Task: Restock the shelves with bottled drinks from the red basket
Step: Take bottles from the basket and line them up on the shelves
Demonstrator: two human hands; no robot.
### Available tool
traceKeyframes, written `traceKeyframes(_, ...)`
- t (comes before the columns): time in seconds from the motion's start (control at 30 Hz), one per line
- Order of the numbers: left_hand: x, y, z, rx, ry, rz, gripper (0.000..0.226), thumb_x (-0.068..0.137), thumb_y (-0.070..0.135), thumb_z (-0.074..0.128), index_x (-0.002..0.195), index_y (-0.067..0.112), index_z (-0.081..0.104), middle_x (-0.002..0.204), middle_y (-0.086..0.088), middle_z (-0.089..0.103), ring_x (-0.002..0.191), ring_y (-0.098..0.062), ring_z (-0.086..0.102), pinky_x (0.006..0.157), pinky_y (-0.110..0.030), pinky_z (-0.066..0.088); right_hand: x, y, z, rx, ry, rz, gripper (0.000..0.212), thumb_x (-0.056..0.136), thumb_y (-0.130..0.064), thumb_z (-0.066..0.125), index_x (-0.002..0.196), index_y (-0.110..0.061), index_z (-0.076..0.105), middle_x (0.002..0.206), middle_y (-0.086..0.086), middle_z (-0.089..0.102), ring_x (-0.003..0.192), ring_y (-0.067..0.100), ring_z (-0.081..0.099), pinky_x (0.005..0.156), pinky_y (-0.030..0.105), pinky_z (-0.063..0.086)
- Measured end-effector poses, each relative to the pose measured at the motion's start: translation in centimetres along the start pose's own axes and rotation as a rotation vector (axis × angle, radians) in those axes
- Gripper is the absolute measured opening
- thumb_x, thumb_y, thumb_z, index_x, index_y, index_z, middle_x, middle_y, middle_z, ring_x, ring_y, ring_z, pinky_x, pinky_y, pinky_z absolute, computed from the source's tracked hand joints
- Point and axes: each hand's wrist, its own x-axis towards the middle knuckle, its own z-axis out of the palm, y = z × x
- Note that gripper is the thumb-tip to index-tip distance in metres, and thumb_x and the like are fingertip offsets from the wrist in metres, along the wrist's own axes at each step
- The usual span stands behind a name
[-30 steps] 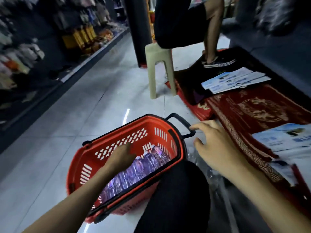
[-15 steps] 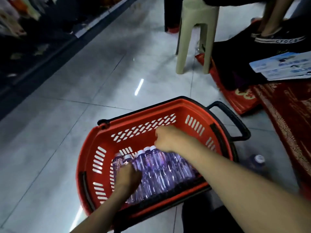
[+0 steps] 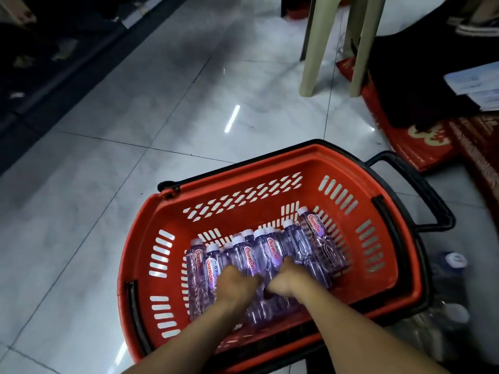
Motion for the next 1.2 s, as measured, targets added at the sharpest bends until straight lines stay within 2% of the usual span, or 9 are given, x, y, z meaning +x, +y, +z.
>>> traceKeyframes(0.13,0.5,0.2,0.0,-0.162,-0.076,-0.074,0.03,0.08,0.01,0.078,0.084,0.003,0.05,0.075,-0.009,0.058,0.053,-0.015,0.051,0.034,-0.018,0.038,-0.1,0.5,-1.3,0.118,-0.066,0.01,0.118,0.073,-0.017,0.081,0.157,-0.013,-0.001,0.161,0.015,0.019,0.144,0.037,0.029,0.112,0.045,0.038)
traceKeyframes(0.27,0.7,0.0,-0.5,-0.325,-0.241,-0.119,0.07,0.065,0.014,0.087,0.124,-0.004,0.054,0.084,-0.015,0.071,0.068,-0.026,0.068,0.054,-0.034,0.055,-1.8,0.7,-2.9,0.201,-0.092,0.011,0.112,0.074,-0.005,0.079,0.155,-0.006,0.002,0.155,0.019,0.03,0.138,0.037,0.037,0.103,0.04,0.046)
traceKeyframes(0.5,-0.8,3.4,-3.4,-0.475,-0.454,0.106,0.063,0.067,0.013,0.081,0.124,0.002,0.056,0.117,-0.017,0.068,0.112,-0.034,0.063,0.083,-0.046,0.052,-8.2,0.7,-7.5,0.391,-0.116,-0.166,0.052,0.077,-0.005,0.075,0.124,-0.007,0.051,0.13,0.011,0.05,0.121,0.026,0.049,0.093,0.031,0.041)
traceKeyframes(0.57,-1.9,6.2,-4.3,-0.527,-0.531,0.203,0.072,0.063,0.021,0.089,0.122,-0.003,0.055,0.119,-0.021,0.067,0.116,-0.038,0.061,0.094,-0.056,0.047,-11.1,0.8,-9.6,0.488,-0.032,-0.254,0.032,0.075,-0.004,0.076,0.098,-0.012,0.055,0.107,0.007,0.059,0.104,0.021,0.056,0.084,0.029,0.048)
traceKeyframes(0.7,-6.6,12.4,-5.6,-0.642,-0.647,0.451,0.048,0.067,0.007,0.08,0.113,0.003,0.068,0.109,-0.024,0.071,0.089,-0.032,0.073,0.074,-0.042,0.059,-17.6,1.5,-12.5,0.677,0.193,-0.523,0.033,0.071,-0.002,0.08,0.089,-0.021,0.06,0.08,-0.006,0.067,0.072,0.011,0.062,0.053,0.017,0.048)
traceKeyframes(0.77,-9.7,15.3,-5.5,-0.709,-0.704,0.561,0.038,0.076,0.002,0.062,0.113,0.001,0.067,0.102,-0.022,0.073,0.082,-0.029,0.074,0.066,-0.038,0.061,-20.8,2.5,-13.3,0.79,0.325,-0.642,0.039,0.064,-0.005,0.084,0.092,-0.024,0.064,0.09,-0.004,0.076,0.082,0.015,0.072,0.067,0.02,0.056)
traceKeyframes(0.87,-15.2,18.4,-4.0,-0.684,-0.799,0.77,0.056,0.072,0.011,0.08,0.123,-0.003,0.061,0.111,-0.023,0.07,0.092,-0.031,0.072,0.077,-0.041,0.06,-24.7,5.9,-13.5,0.891,0.508,-0.704,0.06,0.052,-0.029,0.086,0.106,-0.034,0.059,0.099,-0.009,0.075,0.092,0.012,0.072,0.089,0.039,0.056)
traceKeyframes(1.07,-28.0,22.3,3.1,-0.561,-1.114,0.97,0.067,0.051,0.026,0.094,0.112,0.008,0.071,0.108,-0.015,0.072,0.091,-0.027,0.071,0.08,-0.037,0.059,-34.6,17.4,-12.9,1.051,0.881,-0.857,0.058,0.077,-0.01,0.081,0.124,-0.029,0.053,0.112,-0.007,0.073,0.103,0.009,0.069,0.1,0.04,0.051)
traceKeyframes(1.2,-38.0,21.8,9.8,-0.45,-1.391,1.02,0.059,0.05,0.027,0.092,0.105,0.015,0.076,0.1,-0.004,0.075,0.087,-0.016,0.072,0.078,-0.029,0.059,-41.1,26.2,-10.1,1.129,1.191,-0.795,0.053,0.075,-0.024,0.077,0.122,-0.033,0.053,0.113,-0.011,0.072,0.108,0.012,0.068,0.101,0.048,0.049)
